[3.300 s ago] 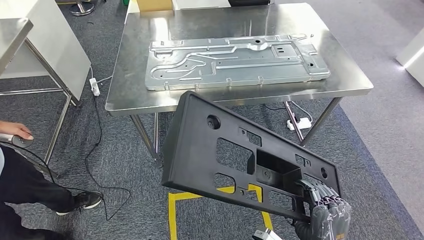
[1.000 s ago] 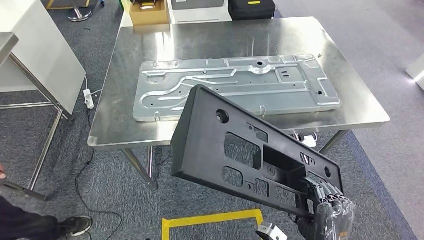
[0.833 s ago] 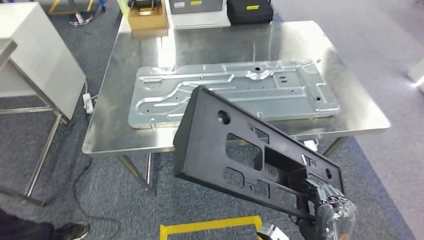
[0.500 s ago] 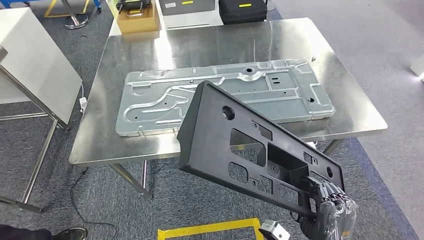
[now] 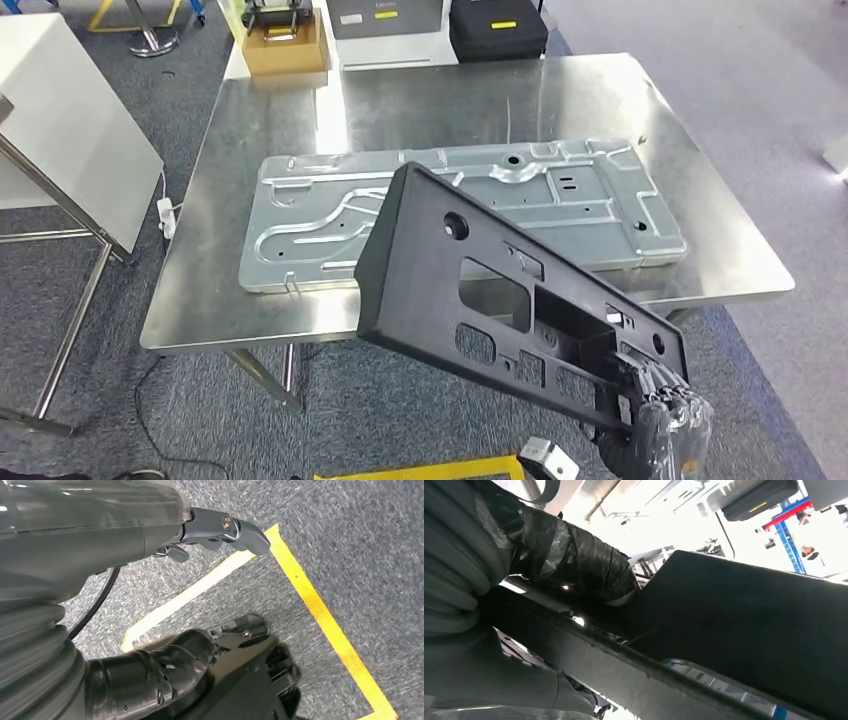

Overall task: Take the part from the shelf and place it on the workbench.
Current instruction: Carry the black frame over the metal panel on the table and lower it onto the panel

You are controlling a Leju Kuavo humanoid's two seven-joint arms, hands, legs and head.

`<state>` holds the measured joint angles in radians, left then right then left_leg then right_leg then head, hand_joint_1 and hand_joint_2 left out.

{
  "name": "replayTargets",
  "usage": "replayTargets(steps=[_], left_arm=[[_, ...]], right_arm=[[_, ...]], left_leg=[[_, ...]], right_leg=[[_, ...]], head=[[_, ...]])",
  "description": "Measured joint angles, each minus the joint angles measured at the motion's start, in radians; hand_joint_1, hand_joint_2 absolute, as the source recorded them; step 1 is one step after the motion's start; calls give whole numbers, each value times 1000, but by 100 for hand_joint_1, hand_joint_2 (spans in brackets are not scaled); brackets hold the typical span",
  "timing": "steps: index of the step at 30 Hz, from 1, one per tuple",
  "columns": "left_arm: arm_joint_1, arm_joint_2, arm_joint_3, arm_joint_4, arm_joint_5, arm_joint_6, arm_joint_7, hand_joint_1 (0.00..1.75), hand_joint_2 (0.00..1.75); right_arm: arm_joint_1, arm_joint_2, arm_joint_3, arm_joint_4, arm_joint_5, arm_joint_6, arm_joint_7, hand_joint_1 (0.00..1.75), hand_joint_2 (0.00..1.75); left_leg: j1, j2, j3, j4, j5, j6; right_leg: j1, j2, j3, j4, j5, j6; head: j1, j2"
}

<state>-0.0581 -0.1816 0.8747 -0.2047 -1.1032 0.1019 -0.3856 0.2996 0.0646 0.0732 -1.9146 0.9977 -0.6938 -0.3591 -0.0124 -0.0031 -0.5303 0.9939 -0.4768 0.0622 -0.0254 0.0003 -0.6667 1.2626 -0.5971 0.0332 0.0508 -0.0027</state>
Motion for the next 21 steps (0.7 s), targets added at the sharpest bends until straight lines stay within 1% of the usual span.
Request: replayTargets(steps=[1,2,3,4,6,8,9,10,11,12,13,14,15,16,17,18,19,20,21], left_arm=[[1,0,0,0,0,0,0,0,175],[2,-1,0,0,-1,-1,0,0,175],[1,-1,0,0,-1,-1,0,0,175],[-1,-1,0,0,-1,-1,1,0,175],[-3,-2,0,0,-1,-1,1,0,175],[-4,-2,0,0,-1,-1,1,0,175],[-4,-2,0,0,-1,0,1,0,175],[-3,-2,0,0,-1,0,1,0,175],[-3,-2,0,0,-2,0,0,0,175],[-3,-2,0,0,-2,0,0,0,175],[-3,-2,0,0,-2,0,0,0,175],[-3,-2,0,0,-4,0,0,0,175],[-2,-2,0,0,-5,0,0,0,175],[0,-2,0,0,-6,0,0,0,175],[1,-2,0,0,-7,1,0,0,175],[1,-1,0,0,-7,1,-1,0,175],[0,-1,0,0,-8,2,-1,0,175],[-1,0,0,0,-8,2,-1,0,175],[-3,0,0,0,-8,2,-1,0,175]], right_arm=[[0,-1,0,1,-1,0,2,175,175],[-1,-2,0,3,-1,0,5,175,175],[-1,-4,0,5,-2,0,7,175,175],[-2,-5,0,7,-3,0,9,175,175],[-3,-7,0,9,-4,0,10,175,175],[-3,-7,0,9,-4,0,10,175,175],[-2,-7,0,9,-4,0,10,175,175],[-2,-7,0,9,-4,0,11,175,175],[-2,-8,0,10,-6,0,12,175,175],[-3,-8,0,11,-7,0,13,175,175],[-5,-8,0,11,-9,0,14,175,175],[-6,-8,0,13,-10,0,16,175,175],[-7,-9,0,14,-10,0,17,175,175],[-8,-9,0,15,-10,0,19,175,175],[-10,-10,0,17,-9,0,22,175,175],[-11,-10,0,18,-8,0,24,175,175],[-14,-11,0,20,-8,0,25,175,175],[-17,-12,0,21,-7,0,25,175,175],[-19,-12,0,22,-7,0,26,175,175]], left_leg=[[3,0,9,2,-8,-5],[5,-1,17,4,-16,-11],[7,-2,23,7,-24,-18],[8,-3,25,9,-31,-25],[7,-4,25,12,-37,-34],[7,-4,24,11,-38,-36],[7,-4,25,12,-39,-38],[7,-4,27,15,-40,-41],[8,-3,18,42,-51,-47],[11,-3,-11,103,-76,-54],[13,-2,-52,178,-106,-59],[15,-1,-100,254,-135,-63],[15,-1,-137,299,-144,-62],[14,-1,-146,293,-127,-57],[12,-1,-137,248,-89,-49],[9,-1,-117,181,-42,-38],[4,0,-96,122,-10,-29],[-2,0,-81,77,-1,-21],[-8,1,-73,54,-2,-14]], right_leg=[[-4,0,13,-52,45,4],[-7,1,34,-113,86,7],[-7,1,51,-166,105,6],[-5,0,61,-197,110,2],[2,-1,60,-206,88,-8],[3,-2,60,-205,92,-12],[3,-1,61,-206,100,-15],[2,0,63,-207,107,-19],[2,0,71,-209,111,-29],[3,0,79,-211,113,-40],[6,0,87,-213,107,-49],[9,0,96,-215,102,-58],[13,0,101,-215,96,-60],[17,1,107,-215,91,-62],[20,2,116,-215,85,-62],[23,3,125,-216,78,-62],[24,2,132,-217,73,-62],[24,2,138,-219,68,-59],[21,2,140,-223,65,-55]], head=[[0,0],[0,0],[0,0],[0,0],[0,0],[0,0],[0,0],[0,0],[0,0],[0,0],[-1,0],[-1,0],[-1,0],[-1,0],[-1,0],[-1,0],[0,0],[0,0],[0,0]])
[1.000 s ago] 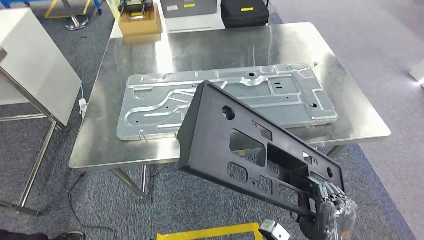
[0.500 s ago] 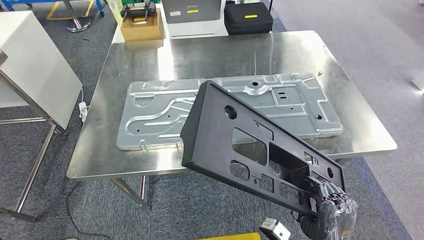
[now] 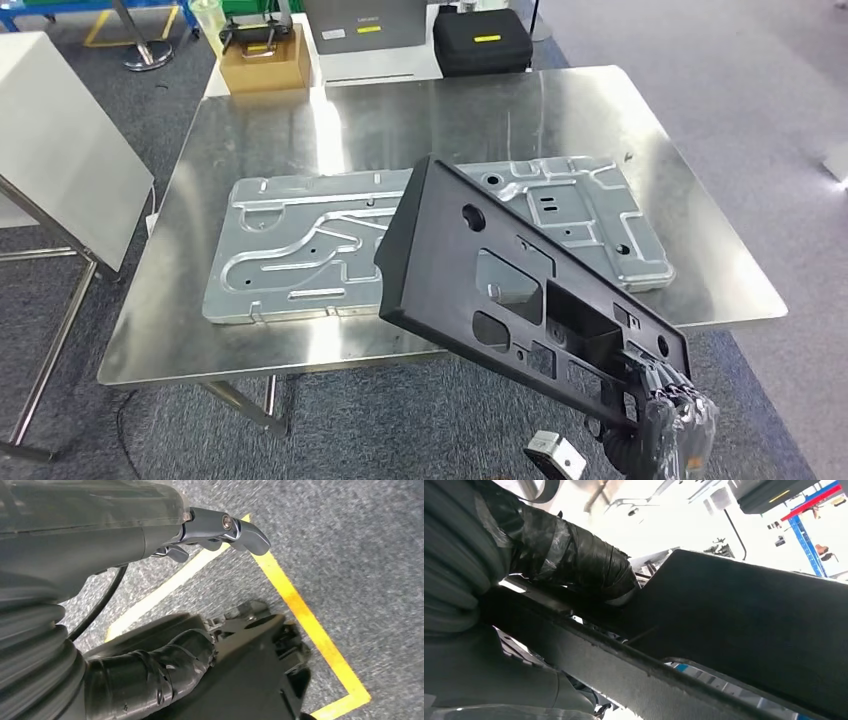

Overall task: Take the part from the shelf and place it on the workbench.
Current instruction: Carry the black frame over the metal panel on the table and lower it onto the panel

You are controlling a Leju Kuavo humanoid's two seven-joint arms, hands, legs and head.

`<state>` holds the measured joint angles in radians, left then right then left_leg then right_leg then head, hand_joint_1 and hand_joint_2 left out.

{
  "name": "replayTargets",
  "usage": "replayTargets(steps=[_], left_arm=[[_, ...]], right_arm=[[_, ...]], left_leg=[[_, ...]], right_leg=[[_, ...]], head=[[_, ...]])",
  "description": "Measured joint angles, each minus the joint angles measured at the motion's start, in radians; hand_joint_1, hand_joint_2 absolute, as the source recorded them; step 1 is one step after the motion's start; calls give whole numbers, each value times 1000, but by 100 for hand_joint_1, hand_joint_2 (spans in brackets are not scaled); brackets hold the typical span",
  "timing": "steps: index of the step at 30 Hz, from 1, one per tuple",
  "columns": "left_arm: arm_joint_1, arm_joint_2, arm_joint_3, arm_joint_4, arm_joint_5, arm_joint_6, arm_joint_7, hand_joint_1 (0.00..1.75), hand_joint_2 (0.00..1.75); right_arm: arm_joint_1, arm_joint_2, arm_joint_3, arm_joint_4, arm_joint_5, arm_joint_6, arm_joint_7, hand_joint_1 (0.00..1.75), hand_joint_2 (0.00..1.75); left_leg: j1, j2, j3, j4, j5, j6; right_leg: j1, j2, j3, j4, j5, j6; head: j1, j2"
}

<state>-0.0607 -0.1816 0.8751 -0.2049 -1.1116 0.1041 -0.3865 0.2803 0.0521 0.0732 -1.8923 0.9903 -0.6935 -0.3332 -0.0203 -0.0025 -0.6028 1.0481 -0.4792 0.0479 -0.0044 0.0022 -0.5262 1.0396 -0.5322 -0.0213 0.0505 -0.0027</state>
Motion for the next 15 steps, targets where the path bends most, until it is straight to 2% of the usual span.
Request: replayTargets(steps=[2,3,4,5,6,8,9,10,11,13,15], left_arm=[[2,1,0,0,0,0,0,0,175],[4,1,0,0,0,0,0,0,175],[6,1,0,0,-1,0,0,0,175],[5,1,0,0,-1,0,0,0,175],[2,1,0,0,-2,0,0,0,175],[-2,1,0,0,-3,0,0,0,175],[-2,1,0,0,-4,0,0,0,175],[0,1,0,0,-5,0,1,0,175],[2,1,1,0,-5,0,1,0,175],[5,1,1,0,-6,0,1,0,175],[1,1,1,0,-8,0,1,0,175]], right_arm=[[-3,-2,0,3,0,0,2,175,175],[-5,-4,0,5,1,0,4,175,175],[-8,-7,0,6,1,0,6,175,175],[-13,-11,0,8,3,0,8,175,175],[-19,-15,0,10,4,0,12,175,175],[-28,-23,0,15,6,0,19,175,175],[-30,-27,0,19,6,0,23,175,175],[-32,-30,0,23,7,0,25,175,175],[-33,-34,0,27,7,0,27,175,175],[-37,-39,0,33,8,0,28,175,175],[-40,-42,1,39,8,0,28,175,175]], left_leg=[[-5,-2,14,-23,-6,11],[-4,-1,29,-36,7,15],[-2,0,43,-46,13,19],[0,1,55,-53,15,22],[1,2,63,-56,15,23],[1,1,68,-56,9,24],[2,-1,72,-55,4,23],[3,-2,78,-55,-2,20],[4,-3,87,-54,-10,17],[7,-4,106,-51,-28,6],[8,-5,109,-44,-44,-7]], right_leg=[[-4,-1,9,7,6,13],[-4,-1,13,16,7,17],[-5,-2,13,34,2,21],[-5,-2,2,62,-15,24],[-8,-1,-21,105,-41,27],[-11,-1,-94,211,-92,37],[-13,-2,-123,244,-97,42],[-16,-2,-139,247,-83,46],[-20,-2,-138,215,-47,50],[-25,-2,-110,100,41,53],[-22,-2,-94,28,70,45]], head=[[-1,0],[-1,0],[0,0],[0,0],[0,0],[1,0],[1,0],[0,0],[0,0],[1,0],[2,0]])
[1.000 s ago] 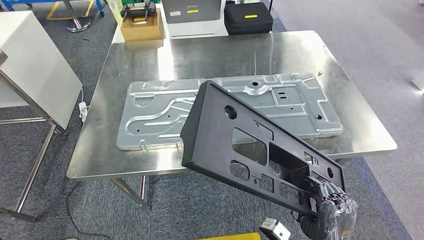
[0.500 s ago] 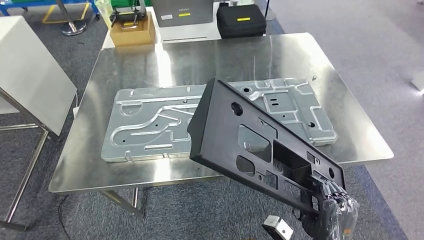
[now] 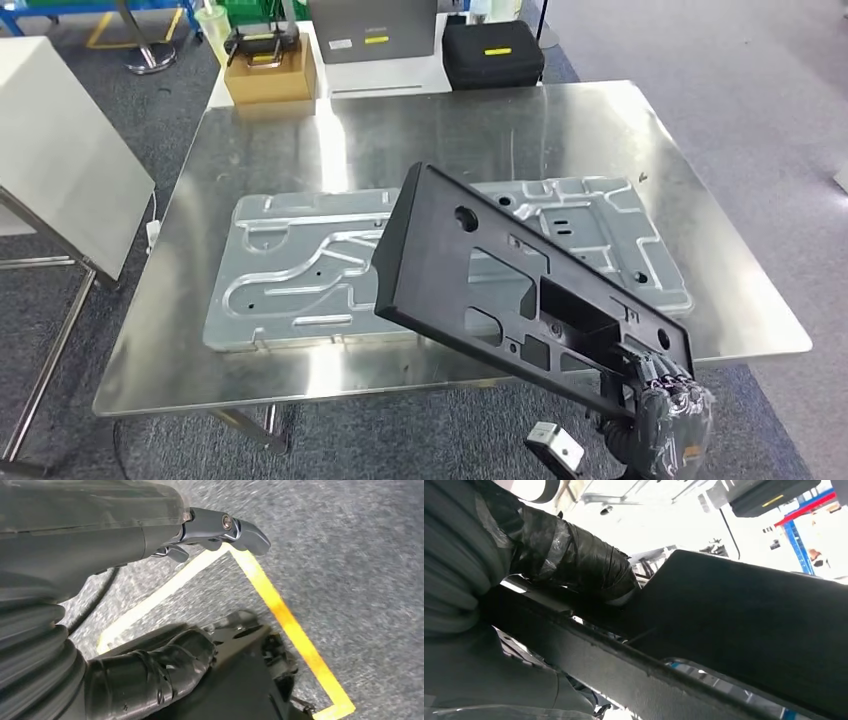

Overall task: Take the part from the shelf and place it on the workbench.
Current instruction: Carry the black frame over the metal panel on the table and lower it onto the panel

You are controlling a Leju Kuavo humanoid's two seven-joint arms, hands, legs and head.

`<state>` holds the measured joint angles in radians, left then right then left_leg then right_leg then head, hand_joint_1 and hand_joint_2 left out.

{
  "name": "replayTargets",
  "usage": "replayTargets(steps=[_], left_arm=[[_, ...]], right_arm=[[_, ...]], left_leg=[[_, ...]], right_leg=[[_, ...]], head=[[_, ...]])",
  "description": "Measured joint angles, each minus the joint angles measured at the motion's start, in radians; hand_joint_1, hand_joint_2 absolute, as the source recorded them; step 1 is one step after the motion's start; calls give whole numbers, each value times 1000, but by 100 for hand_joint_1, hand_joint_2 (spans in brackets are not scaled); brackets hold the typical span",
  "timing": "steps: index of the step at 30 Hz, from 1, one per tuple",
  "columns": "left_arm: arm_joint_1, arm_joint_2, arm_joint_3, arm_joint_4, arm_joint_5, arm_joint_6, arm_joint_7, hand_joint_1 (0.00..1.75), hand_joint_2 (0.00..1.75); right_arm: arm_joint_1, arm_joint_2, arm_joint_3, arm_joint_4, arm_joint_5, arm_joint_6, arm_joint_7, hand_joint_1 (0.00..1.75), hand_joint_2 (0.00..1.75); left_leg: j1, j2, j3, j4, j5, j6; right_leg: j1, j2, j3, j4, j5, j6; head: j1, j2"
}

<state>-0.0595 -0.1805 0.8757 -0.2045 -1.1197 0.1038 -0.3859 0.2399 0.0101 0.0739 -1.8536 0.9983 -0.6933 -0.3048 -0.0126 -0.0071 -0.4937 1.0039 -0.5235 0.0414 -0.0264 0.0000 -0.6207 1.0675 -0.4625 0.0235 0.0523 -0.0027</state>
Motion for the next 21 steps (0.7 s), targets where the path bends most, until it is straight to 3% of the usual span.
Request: replayTargets(steps=[3,5,8,9,10,11,13,14,16,17,19,21], left_arm=[[-3,1,0,0,0,0,0,0,175],[-2,3,0,0,0,0,0,0,175],[-3,4,0,0,-2,0,0,0,175],[-2,4,0,0,-2,-1,0,0,175],[-1,4,0,0,-3,-2,0,0,175],[0,4,0,0,-3,-2,0,0,175],[2,4,0,0,-4,-3,0,0,175],[2,4,0,0,-5,-3,0,0,175],[1,4,0,0,-7,-3,0,0,175],[0,4,0,0,-8,-3,0,0,175],[1,4,-1,0,-11,-2,0,0,175],[-1,3,-1,0,-14,6,7,0,175]], right_arm=[[-2,-3,0,5,1,0,1,175,175],[-5,-4,1,6,1,0,2,175,175],[-12,-4,1,8,1,0,6,175,175],[-15,-5,1,11,1,0,8,175,175],[-18,-6,1,14,2,0,11,175,175],[-21,-8,1,17,4,0,13,175,175],[-29,-11,3,21,7,0,19,175,175],[-34,-12,5,22,8,0,21,175,175],[-46,-15,10,27,10,1,26,175,175],[-52,-17,13,31,13,1,29,175,175],[-63,-24,23,37,20,2,34,175,175],[-80,-32,38,41,29,2,43,175,175]], left_leg=[[-1,0,4,11,-12,-17],[2,1,-11,54,-28,-25],[8,2,-123,236,-92,-34],[8,2,-162,284,-106,-35],[8,2,-186,300,-101,-34],[8,2,-193,280,-75,-32],[7,2,-172,160,28,-21],[4,2,-161,107,58,-15],[-4,1,-147,55,75,-5],[-7,1,-144,53,68,-2],[-3,1,-128,36,83,6],[2,3,-112,22,84,15]], right_leg=[[4,3,5,-10,-9,-24],[3,4,22,-16,-15,-37],[6,1,44,-22,-29,-47],[8,1,51,-22,-35,-48],[9,3,59,-22,-42,-48],[11,4,70,-22,-50,-48],[14,5,91,-24,-66,-46],[15,6,99,-24,-73,-44],[16,7,105,-24,-85,-34],[16,7,110,-26,-89,-27],[15,6,117,-23,-102,-16],[16,4,96,31,-133,-10]], head=[[-3,0],[-5,0],[-8,0],[-8,0],[-8,0],[-8,0],[-8,0],[-8,0],[-8,0],[-9,0],[-9,0],[-8,0]])
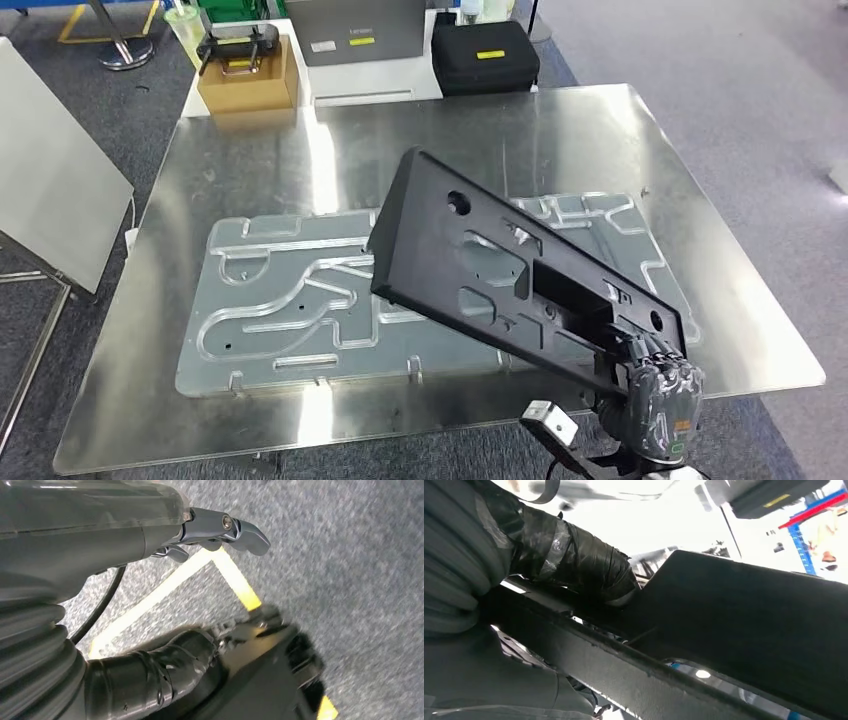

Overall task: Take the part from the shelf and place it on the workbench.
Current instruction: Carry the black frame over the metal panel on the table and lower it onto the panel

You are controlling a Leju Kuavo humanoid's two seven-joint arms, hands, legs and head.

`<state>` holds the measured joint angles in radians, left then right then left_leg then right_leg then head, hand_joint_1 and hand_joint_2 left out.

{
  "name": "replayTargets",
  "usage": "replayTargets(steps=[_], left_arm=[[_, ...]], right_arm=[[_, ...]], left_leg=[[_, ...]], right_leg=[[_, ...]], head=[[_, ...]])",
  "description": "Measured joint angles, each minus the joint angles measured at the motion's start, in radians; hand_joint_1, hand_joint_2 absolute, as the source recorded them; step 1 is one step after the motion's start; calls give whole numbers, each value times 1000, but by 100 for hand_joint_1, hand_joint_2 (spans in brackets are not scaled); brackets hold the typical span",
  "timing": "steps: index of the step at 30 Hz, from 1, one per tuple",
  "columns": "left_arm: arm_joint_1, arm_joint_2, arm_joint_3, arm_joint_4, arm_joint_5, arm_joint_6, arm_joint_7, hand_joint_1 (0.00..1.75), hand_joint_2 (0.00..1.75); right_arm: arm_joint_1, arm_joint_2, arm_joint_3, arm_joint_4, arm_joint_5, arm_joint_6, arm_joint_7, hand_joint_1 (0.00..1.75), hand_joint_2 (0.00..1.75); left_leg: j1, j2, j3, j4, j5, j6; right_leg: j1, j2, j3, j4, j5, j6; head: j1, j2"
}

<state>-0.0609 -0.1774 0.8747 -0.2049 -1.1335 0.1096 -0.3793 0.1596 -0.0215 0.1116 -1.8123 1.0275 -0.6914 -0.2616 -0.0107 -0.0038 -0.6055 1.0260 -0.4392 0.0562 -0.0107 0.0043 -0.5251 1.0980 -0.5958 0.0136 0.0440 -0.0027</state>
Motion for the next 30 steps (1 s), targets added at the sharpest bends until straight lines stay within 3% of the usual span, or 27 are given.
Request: replayTargets(steps=[2,3,4,5,8,10,14,16,18,19,20,21,23,24,25,28,30], left_arm=[[-5,-1,0,0,-6,23,14,0,175],[-7,-2,0,0,-9,35,22,0,175],[-8,-2,0,0,-10,42,28,0,175],[-8,-3,0,0,-11,45,31,0,175],[-6,-5,-1,0,-12,39,28,0,175],[-7,-7,-1,1,-15,39,23,0,175],[-10,-8,-2,2,-21,38,20,0,175],[-10,-8,-2,1,-20,39,21,0,87],[-10,-8,-2,1,-21,43,25,0,0],[-10,-8,-2,1,-22,46,30,0,0],[-10,-8,-2,2,-26,50,37,0,0],[-10,-8,-2,2,-30,54,45,0,0],[-13,-8,-4,2,-43,57,59,0,0],[-16,-9,-6,2,-49,58,65,0,0],[-19,-9,-9,2,-54,57,70,0,0],[-26,-10,-16,2,-62,57,78,0,0],[-27,-10,-21,2,-66,56,82,0,0]], right_arm=[[-14,-7,19,6,10,-1,15,175,175],[-18,-11,29,10,14,-1,23,175,175],[-19,-15,38,14,17,-1,29,175,175],[-21,-19,45,17,19,-1,33,175,175],[-33,-30,64,24,23,-2,44,174,175],[-41,-37,73,26,26,-2,47,172,175],[-51,-43,87,28,28,-2,52,172,175],[-62,-44,94,29,30,-2,54,172,175],[-72,-45,100,32,38,-1,57,172,175],[-76,-46,103,35,52,-1,61,172,175],[-82,-46,106,38,79,-1,70,172,175],[-90,-46,108,41,122,-1,82,171,175],[-116,-46,113,49,256,-1,127,171,175],[-132,-47,115,52,325,-1,151,171,175],[-148,-47,117,57,378,-1,172,172,175],[-178,-48,125,70,434,-2,198,174,175],[-198,-54,131,80,448,0,214,174,175]], left_leg=[[-2,0,7,-2,-7,7],[-3,-1,10,-2,-11,9],[-3,-3,15,-2,-17,10],[-4,-4,22,-2,-22,10],[-7,-6,46,0,-42,5],[-8,-7,48,1,-48,-2],[-7,-6,43,18,-67,-22],[-2,-4,2,106,-115,-35],[7,-3,-68,236,-165,-45],[11,-3,-93,275,-170,-48],[16,-3,-100,278,-154,-52],[20,-2,-88,241,-121,-55],[25,-1,-30,107,-46,-58],[25,-1,-7,52,-25,-57],[23,-2,6,20,-17,-54],[20,-5,9,4,-18,-35],[20,-5,14,-4,-15,-19]], right_leg=[[-1,-1,-72,121,-48,4],[-2,-1,-111,177,-60,6],[-2,-1,-138,205,-53,7],[-2,-1,-147,196,-25,6],[3,-1,-93,26,101,-6],[9,-1,-68,-38,118,-14],[4,0,-57,-63,115,-27],[0,-3,-50,-70,115,-33],[-1,-6,-48,-70,113,-36],[-2,-6,-47,-70,111,-37],[-3,-6,-45,-70,109,-36],[-4,-5,-42,-70,107,-34],[-6,-2,-35,-68,101,-25],[-6,-1,-34,-67,98,-20],[-5,0,-35,-66,97,-14],[-6,-2,-35,-68,96,3],[-9,-3,-51,-30,70,10]], head=[[0,0],[0,0],[0,0],[0,0],[0,0],[0,0],[-2,0],[-3,0],[-4,0],[-4,0],[-4,0],[-4,0],[-4,0],[-4,0],[-3,0],[-3,0],[-2,0]])
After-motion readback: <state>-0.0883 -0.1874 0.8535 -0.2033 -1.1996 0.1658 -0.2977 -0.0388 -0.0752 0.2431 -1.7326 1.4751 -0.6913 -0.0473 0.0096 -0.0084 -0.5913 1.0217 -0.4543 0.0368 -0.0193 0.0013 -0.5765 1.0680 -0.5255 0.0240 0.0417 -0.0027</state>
